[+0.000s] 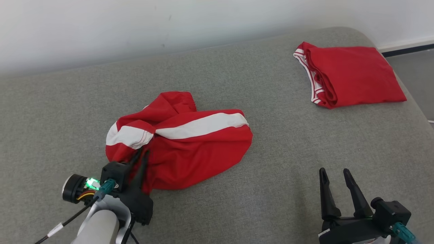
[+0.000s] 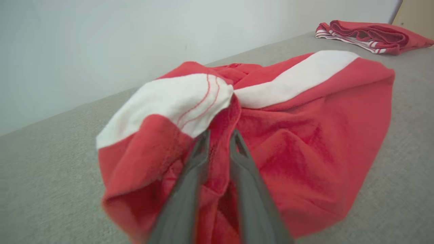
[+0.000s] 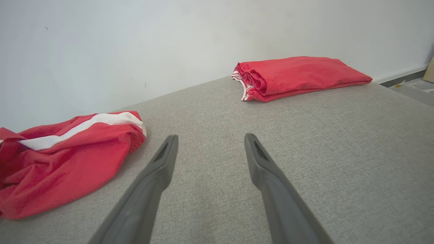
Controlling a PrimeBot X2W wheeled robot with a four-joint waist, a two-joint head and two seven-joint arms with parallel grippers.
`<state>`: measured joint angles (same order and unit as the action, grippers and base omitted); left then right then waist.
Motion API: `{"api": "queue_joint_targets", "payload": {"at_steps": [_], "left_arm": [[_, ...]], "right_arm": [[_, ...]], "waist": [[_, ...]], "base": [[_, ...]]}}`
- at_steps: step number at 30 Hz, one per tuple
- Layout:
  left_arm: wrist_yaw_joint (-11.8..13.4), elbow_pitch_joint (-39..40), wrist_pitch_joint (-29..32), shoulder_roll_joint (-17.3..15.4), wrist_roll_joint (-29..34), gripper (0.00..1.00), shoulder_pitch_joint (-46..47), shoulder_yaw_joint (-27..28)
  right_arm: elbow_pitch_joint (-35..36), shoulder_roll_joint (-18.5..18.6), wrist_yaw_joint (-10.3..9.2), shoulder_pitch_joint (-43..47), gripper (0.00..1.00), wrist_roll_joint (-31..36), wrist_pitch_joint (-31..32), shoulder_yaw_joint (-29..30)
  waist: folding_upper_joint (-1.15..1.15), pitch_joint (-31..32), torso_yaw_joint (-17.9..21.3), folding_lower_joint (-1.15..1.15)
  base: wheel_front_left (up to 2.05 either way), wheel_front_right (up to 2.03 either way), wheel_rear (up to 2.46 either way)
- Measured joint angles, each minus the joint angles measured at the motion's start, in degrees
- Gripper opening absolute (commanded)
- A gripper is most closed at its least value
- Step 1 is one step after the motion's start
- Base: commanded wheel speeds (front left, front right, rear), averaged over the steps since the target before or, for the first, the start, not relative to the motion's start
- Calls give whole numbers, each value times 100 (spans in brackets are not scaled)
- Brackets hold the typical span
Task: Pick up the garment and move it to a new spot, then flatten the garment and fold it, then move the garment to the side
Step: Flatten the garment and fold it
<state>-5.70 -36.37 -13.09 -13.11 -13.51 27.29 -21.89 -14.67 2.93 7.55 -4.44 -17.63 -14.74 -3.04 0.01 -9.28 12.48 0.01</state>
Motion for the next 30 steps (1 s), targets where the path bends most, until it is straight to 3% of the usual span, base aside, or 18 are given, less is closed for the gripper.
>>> {"api": "queue_joint_targets", "payload": {"at_steps": [7,13,20,30], "left_arm": [[-35,27,-145,172,-120,0,108,15],[-82,1180,-181,202,-342,0,-472,70],[43,2180,-193,35,-467,0,-1702,45],[201,1946,-172,326,-862,0,-2938,-14]], "right_arm": [[8,-1,0,61,100,41,-15,91],[18,-2,0,157,100,52,-16,153],[88,2,0,247,100,85,8,259],[133,44,0,292,100,94,111,254]], "waist": [[0,99,-217,0],[0,282,-624,-1],[0,441,-1116,-1],[0,569,-1513,-2]], "base": [[0,0,0],[0,0,0],[0,0,0],[0,0,0]]}}
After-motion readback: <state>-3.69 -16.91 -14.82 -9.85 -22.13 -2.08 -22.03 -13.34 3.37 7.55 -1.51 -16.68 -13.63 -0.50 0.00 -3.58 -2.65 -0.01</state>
